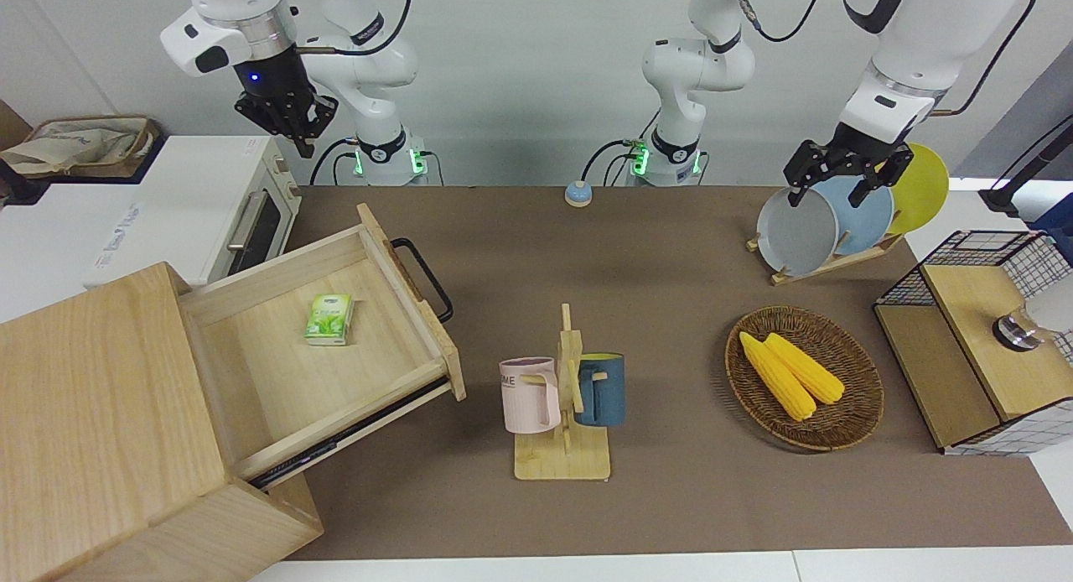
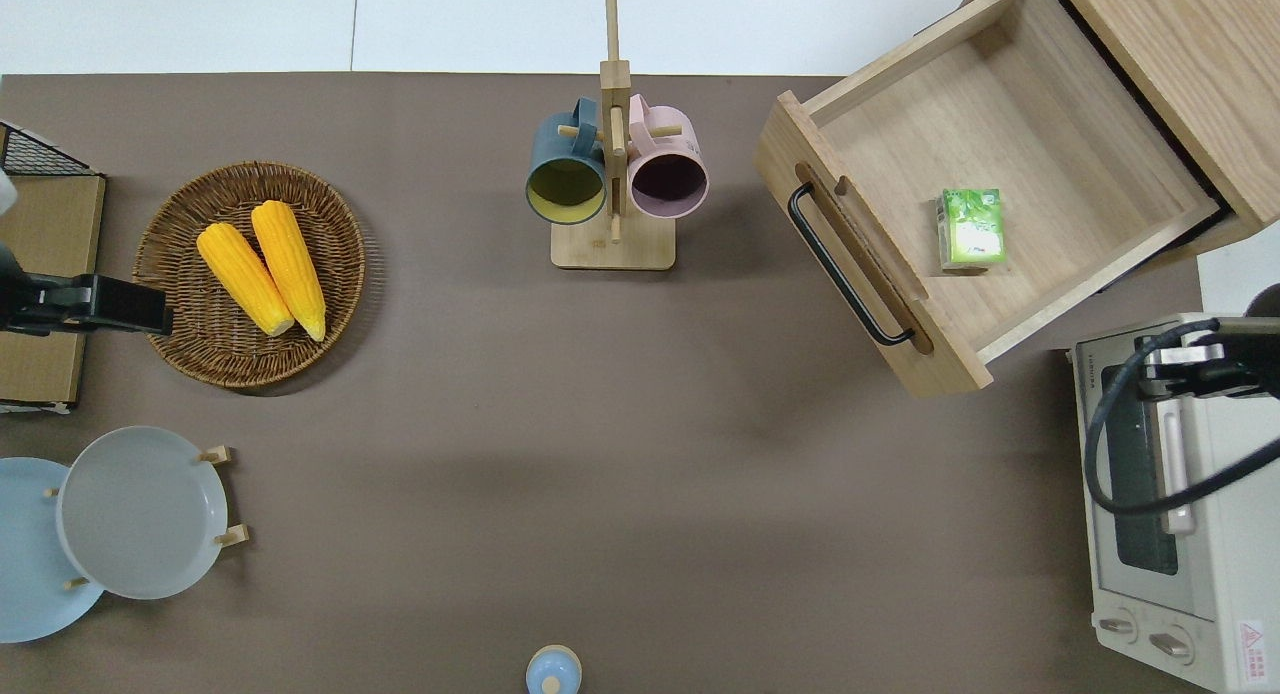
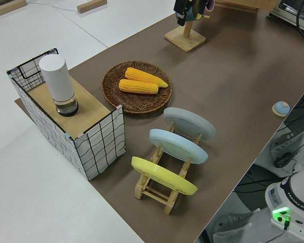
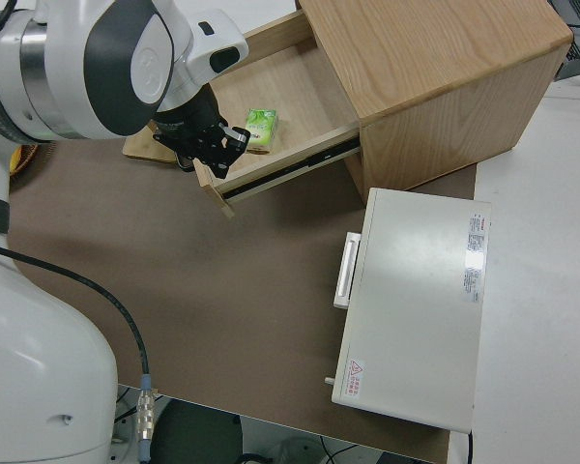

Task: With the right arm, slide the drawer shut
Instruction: 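Raise the right arm and move it toward the open drawer's front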

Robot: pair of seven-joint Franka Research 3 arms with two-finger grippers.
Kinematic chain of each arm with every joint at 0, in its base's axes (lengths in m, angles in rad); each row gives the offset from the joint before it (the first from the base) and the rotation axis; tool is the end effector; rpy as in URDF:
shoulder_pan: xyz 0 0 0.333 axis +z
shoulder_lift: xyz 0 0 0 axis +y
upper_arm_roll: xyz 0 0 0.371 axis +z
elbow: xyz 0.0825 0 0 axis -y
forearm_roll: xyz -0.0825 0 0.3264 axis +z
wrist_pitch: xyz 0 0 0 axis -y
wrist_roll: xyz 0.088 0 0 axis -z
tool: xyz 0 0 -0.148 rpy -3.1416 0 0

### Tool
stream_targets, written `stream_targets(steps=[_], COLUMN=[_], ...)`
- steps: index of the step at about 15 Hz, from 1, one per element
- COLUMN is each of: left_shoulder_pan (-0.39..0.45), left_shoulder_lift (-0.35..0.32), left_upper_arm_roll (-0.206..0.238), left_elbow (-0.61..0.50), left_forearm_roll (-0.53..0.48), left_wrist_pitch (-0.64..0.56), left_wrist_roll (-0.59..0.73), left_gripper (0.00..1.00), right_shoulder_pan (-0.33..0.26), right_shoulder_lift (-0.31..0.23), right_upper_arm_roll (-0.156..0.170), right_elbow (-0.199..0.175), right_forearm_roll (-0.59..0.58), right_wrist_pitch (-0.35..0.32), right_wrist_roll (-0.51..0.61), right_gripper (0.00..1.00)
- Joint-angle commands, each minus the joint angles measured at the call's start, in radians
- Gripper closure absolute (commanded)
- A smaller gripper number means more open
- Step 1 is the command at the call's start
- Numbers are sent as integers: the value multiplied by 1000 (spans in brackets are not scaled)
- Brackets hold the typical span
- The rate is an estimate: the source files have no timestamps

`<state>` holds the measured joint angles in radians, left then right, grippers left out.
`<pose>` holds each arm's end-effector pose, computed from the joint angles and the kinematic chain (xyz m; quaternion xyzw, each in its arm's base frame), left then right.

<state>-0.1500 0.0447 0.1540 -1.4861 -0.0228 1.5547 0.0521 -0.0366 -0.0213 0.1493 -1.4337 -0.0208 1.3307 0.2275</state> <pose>0.5132 -0.0036 0.6499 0.9996 -0.0245 0.0124 0.0076 0.4569 0.0494 0.6839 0.9973 -0.0595 -0.0384 0.0185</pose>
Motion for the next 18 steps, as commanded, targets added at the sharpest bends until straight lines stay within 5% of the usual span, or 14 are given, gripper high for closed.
stream_targets(steps=[1, 8, 18], left_shoulder_pan=[-17, -17, -17], left_shoulder_lift=[12, 12, 12], left_upper_arm_roll=[16, 16, 16], left_elbow=[20, 20, 20], left_forearm_roll=[14, 14, 14], left_wrist_pitch=[1, 1, 1], left_wrist_roll=[6, 6, 6], left_gripper=[2, 5, 5], right_shoulder_pan=[78, 231, 348], right_shoulder_lift=[3, 29, 210], right_upper_arm_roll=[4, 1, -2], right_elbow=[7, 21, 21], right_forearm_roll=[-2, 47, 45], right_wrist_pitch=[-2, 119, 317], right_wrist_roll=[151, 487, 857], right_gripper=[1000, 1000, 1000])
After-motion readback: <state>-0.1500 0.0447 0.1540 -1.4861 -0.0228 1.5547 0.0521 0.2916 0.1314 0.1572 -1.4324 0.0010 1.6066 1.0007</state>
